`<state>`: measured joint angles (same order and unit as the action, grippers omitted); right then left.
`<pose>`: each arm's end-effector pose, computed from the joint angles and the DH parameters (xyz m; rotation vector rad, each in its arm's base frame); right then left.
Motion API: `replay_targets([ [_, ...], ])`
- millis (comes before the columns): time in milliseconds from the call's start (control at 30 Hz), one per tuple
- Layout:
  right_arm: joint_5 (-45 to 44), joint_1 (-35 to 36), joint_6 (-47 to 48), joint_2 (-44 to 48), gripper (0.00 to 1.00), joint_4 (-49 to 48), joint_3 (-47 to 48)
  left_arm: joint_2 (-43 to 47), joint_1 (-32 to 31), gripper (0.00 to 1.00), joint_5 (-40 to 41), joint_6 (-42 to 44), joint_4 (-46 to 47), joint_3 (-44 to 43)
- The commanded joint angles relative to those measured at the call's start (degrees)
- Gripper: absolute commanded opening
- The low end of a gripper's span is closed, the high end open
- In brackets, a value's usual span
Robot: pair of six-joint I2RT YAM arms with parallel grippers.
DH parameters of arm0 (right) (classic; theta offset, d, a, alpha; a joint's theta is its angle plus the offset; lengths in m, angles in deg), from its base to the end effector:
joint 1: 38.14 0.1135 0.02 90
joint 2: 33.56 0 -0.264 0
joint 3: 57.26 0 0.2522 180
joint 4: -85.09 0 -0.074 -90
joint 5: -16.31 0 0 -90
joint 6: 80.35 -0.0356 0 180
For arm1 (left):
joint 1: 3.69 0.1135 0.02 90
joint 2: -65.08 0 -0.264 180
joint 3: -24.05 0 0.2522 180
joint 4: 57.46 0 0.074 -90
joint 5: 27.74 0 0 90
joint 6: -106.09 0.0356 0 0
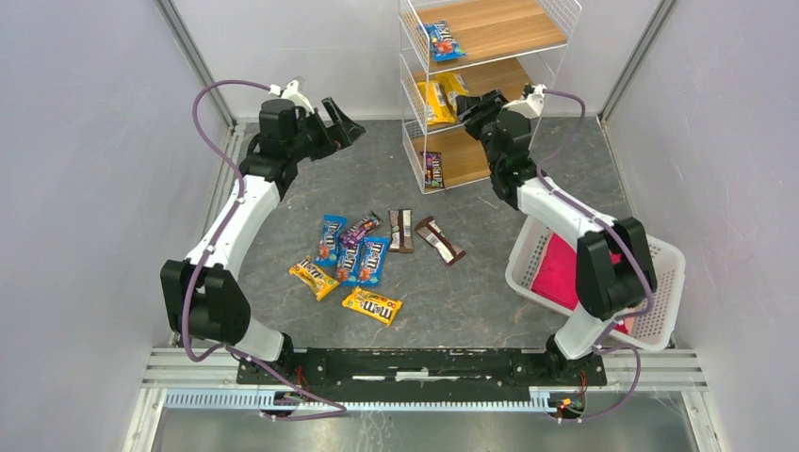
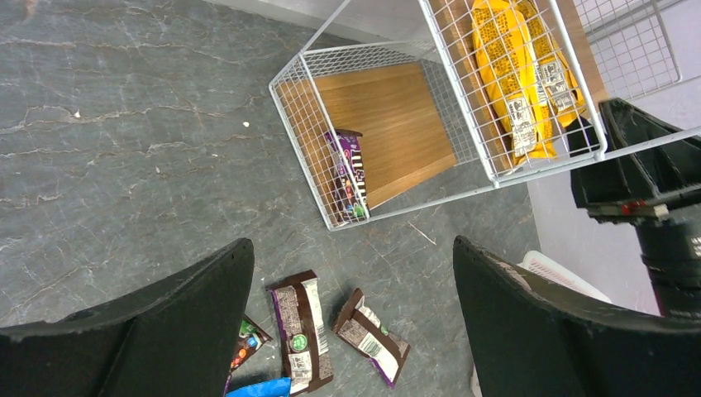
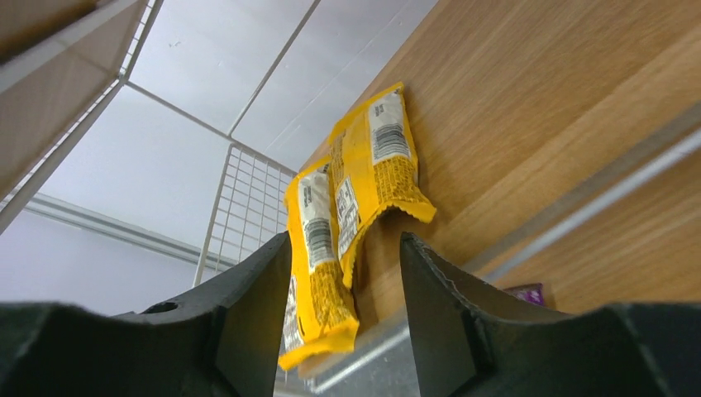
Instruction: Place and organize the candy bags onto the shelf
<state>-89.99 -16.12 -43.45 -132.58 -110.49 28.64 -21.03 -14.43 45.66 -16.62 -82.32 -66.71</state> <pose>0.3885 0.1464 0.3216 0.6469 1.4502 0.8211 0.3468 -0.0761 0.3600 -0.1794 1.9804 -0.7789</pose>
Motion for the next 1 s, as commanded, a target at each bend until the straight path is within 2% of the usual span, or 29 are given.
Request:
replay_targets([
  [0, -0.1, 0.0, 2.4, 7.9, 0.60, 3.1, -4.1, -0.2, 0.0, 0.95, -0.2, 0.8, 0.4, -2.0],
  [67, 1.1, 0.1, 2.3, 9.8, 0.64, 3.7, -6.0, -0.2, 0.1, 0.95, -0.2, 0.7, 0.4, -2.0],
  [267, 8.3, 2.0, 0.5, 9.9, 0.64, 3.9, -7.9, 0.1, 0.0, 0.96, -0.6, 0.5, 0.6, -2.0],
  [533, 8.2, 5.1, -0.4, 7.7, 0.61, 4.3, -7.1, 0.1, 0.1, 0.95, -0.7, 0.5, 0.8, -1.9],
  [600, 8.0, 5.3, -0.6, 7.1, 0.57, 4.3, -6.7, 0.1, 0.1, 0.95, -0.6, 0.5, 0.8, -1.9],
  [800, 8.0, 5.3, -0.2, 4.2, 0.35, 4.5, -3.4, 0.1, 0.1, 0.96, -0.7, 0.5, 0.8, -2.0],
  [967, 7.5, 5.3, 0.3, 2.1, 0.28, 5.3, -0.2, 0.2, 0.1, 0.95, -0.7, 0.5, 0.8, -2.0],
])
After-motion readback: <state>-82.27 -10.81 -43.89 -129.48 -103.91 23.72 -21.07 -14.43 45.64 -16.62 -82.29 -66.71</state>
